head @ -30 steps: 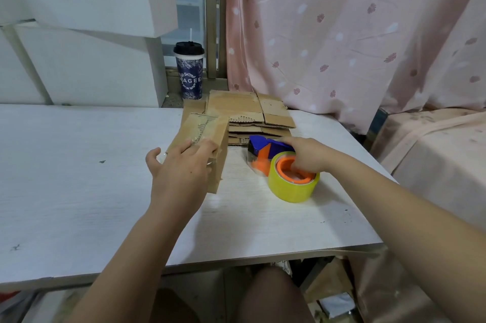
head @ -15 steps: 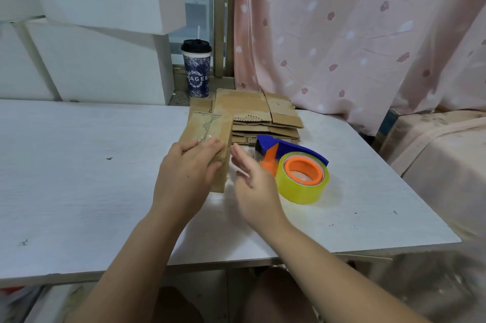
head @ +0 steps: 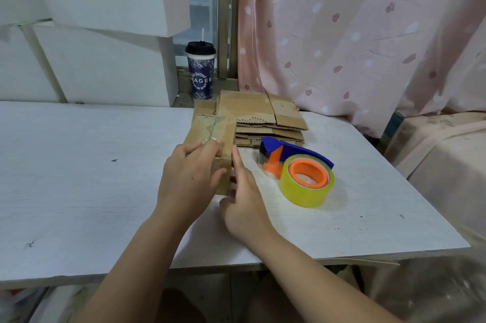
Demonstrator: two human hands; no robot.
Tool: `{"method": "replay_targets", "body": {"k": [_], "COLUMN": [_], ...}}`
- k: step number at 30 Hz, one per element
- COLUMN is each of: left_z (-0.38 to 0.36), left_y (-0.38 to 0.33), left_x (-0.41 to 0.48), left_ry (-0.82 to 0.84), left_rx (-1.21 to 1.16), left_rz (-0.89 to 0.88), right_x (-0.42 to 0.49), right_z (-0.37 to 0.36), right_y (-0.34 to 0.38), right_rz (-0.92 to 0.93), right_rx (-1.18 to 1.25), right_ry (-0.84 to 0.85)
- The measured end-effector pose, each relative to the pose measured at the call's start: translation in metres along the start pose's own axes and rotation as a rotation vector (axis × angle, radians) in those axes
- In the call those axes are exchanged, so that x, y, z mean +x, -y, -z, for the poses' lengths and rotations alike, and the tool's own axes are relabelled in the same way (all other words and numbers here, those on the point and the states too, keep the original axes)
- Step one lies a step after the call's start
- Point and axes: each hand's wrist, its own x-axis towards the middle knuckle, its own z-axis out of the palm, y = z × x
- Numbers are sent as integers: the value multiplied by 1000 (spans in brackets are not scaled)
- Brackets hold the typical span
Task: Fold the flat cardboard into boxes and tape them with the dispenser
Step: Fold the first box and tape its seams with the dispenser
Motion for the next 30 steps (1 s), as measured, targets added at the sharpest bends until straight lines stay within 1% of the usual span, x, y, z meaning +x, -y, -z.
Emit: {"method": "replay_targets", "body": {"k": [2,4,7,9,10,12,14,16,18,21,23,25,26,28,30], "left_z": [-1,-3,-7,-9,-9,-7,-5,-2,-1,-4,-4,-1,2,9,15], "left_y": [1,4,9,12,13,13,13,13,14,19,22,26,29,36,46], "left_x": [0,-2,-8,-13,-15,-15,-14,-13,-14,-15,-17,-18,-18,-17,-15], "left_ry": [-25,-80,-172,-217,-236,-257,-254,-242,-266,-365,-358,-284,-253,-238,-210], "left_rx": [9,8,-53,-69,-62,-35,-16,0,29,120,129,-8,-130,-378,-463], "left_rz": [-52,-100,-118,-144,-158,-187,-203,-211,-237,-305,-342,-307,-242,-58,68], "right_x": [0,0,-2,-3,-1,7,14,18,19,21,22,23,23,23,23], "right_z": [-1,-1,1,4,7,13,18,20,21,20,21,23,23,25,26], "right_y": [-3,-4,-2,2,3,5,4,2,-1,-4,-5,-5,-5,-5,-7], "right_rz": [6,14,46,101,143,246,297,318,352,363,352,335,326,305,277], "right_rx": [-49,-37,109,191,183,69,-12,-37,-64,-38,-5,22,40,90,145], "right_ry": [0,-25,-113,-189,-231,-288,-263,-232,-234,-238,-236,-241,-240,-225,-202]}}
